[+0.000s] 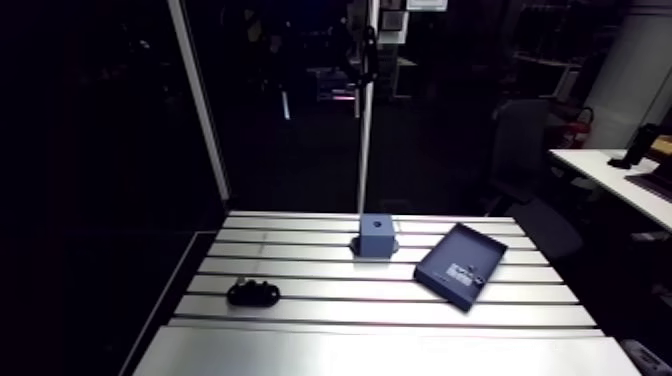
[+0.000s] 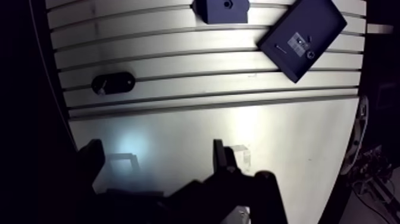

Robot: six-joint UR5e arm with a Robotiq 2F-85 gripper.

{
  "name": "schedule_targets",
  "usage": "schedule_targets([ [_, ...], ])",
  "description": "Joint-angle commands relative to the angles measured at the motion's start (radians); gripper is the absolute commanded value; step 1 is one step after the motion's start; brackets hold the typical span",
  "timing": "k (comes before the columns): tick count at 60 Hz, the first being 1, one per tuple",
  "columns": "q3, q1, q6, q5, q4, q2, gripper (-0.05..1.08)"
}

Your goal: Pick up the M10 bolt and insert it into the hex recess until seated.

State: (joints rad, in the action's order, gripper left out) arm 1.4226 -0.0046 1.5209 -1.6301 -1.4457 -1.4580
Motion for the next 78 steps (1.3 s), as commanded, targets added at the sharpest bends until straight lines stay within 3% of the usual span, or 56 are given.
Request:
schedule_targets([
  [1, 0.05, 0.017, -0.049, -0.001, -0.055, -0.009, 0.01],
  [7, 0.107, 0.059, -0.076, 0.003, -0.152, -0.012, 0.01],
  [24, 0.204, 0.134, -0.171, -0.001, -0.278, -0.015, 0.01],
  [63, 0.399, 0.202, -0.214, 0.004, -0.534, 0.002, 0.01],
  [67, 0.412, 0.211, -0.215, 0.006, -0.551, 0.012, 0.01],
  [73, 0.435, 0.222, -0.213, 0.028, -0.586, 0.024, 0.01],
  [78, 0.444, 0.224, -0.212, 0.032, -0.598, 0.029, 0.01],
])
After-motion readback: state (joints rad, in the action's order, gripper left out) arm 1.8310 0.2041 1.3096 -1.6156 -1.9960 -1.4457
